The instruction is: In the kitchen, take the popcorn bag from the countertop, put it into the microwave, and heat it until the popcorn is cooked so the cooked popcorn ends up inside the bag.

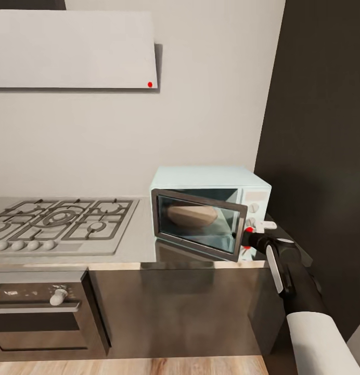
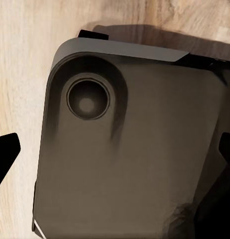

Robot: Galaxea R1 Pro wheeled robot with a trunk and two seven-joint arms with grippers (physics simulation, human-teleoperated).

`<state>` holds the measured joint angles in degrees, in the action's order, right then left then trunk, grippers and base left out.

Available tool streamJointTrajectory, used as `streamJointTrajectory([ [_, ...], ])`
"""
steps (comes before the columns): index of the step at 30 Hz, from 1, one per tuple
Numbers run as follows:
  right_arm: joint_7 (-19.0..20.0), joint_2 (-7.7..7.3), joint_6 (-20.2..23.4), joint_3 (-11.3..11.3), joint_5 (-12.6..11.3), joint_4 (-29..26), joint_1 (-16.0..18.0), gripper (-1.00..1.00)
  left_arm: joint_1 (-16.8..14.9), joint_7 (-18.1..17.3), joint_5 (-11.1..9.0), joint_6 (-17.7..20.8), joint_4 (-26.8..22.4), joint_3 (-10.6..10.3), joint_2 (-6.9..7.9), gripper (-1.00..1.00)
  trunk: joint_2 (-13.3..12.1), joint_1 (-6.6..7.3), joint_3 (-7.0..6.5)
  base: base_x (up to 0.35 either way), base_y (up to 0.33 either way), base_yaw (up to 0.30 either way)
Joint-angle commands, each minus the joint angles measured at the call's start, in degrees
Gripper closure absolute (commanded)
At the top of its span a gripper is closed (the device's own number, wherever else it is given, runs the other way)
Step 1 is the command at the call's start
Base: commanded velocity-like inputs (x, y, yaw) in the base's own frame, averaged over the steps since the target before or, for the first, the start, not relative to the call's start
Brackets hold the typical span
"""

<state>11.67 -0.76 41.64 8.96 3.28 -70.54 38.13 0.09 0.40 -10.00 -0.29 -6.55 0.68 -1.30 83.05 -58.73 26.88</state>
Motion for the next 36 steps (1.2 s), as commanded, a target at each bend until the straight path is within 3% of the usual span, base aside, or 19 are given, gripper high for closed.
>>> streamJointTrajectory([
  [1,0.5,0.08,0.4,-1.6,-1.1,-0.1,0.0,-1.0,0.0,0.0,-0.4,0.0,0.0,0.0,-0.01,-1.0,0.0,0.0,0.05,0.0,0.0,0.0],
  [4,1.3,0.14,0.4,-2.2,-1.1,0.0,0.0,-1.0,0.0,0.0,-0.4,-0.1,0.0,0.0,-0.01,-1.0,0.0,0.0,0.05,0.0,0.0,0.0],
  [5,1.6,0.11,0.4,-3.4,-1.1,0.0,0.0,-1.0,0.0,0.0,-0.4,-0.1,0.0,0.0,-0.01,-1.0,0.0,0.0,0.05,-0.021,0.0,0.0],
  [6,2.0,-0.26,0.4,-0.1,-0.1,0.4,0.1,-1.0,0.0,0.1,-0.5,-0.1,0.0,0.1,-0.01,-1.0,0.0,0.0,0.05,0.0,0.0,0.0],
  [8,2.6,-0.9,0.7,0.5,-0.7,0.1,0.1,-1.0,0.0,0.1,-0.5,-0.1,0.0,0.1,-0.01,-1.0,0.0,0.0,0.05,0.0,0.0,0.0],
  [10,2.1,-0.24,0.8,1.1,0.0,-0.1,0.1,-1.0,0.1,0.1,-0.5,-0.1,0.0,0.1,-0.01,-1.0,0.0,0.0,0.05,0.0,0.0,0.0],
  [14,2.0,0.96,0.9,1.3,0.3,-0.6,0.1,-1.0,0.1,0.0,-0.5,0.0,0.0,0.1,-0.01,-1.0,0.0,0.0,0.05,0.0,0.0,0.0],
  [18,3.0,1.11,0.9,1.3,-0.2,-0.9,0.1,-1.0,0.0,0.0,-0.4,-0.1,0.0,0.0,-0.01,-1.0,0.0,0.0,0.05,0.0,0.0,0.0],
  [29,6.5,0.61,0.9,1.5,0.8,-1.1,0.1,-1.0,0.0,0.1,-0.4,-0.1,0.0,0.0,-0.08,-1.0,0.0,0.0,0.05,-0.031,0.004,0.0],
  [30,11.5,0.59,0.9,1.5,0.9,-1.0,0.1,-1.0,0.1,0.1,-0.5,-0.1,0.0,0.1,-0.09,-1.0,0.0,0.0,0.05,-0.268,0.065,0.0],
  [36,11.3,0.59,0.9,1.5,0.9,-0.6,0.1,-1.0,0.1,0.1,-0.5,-0.1,0.0,0.1,-0.1,-1.0,0.0,0.0,0.05,-0.302,0.1,0.0],
])
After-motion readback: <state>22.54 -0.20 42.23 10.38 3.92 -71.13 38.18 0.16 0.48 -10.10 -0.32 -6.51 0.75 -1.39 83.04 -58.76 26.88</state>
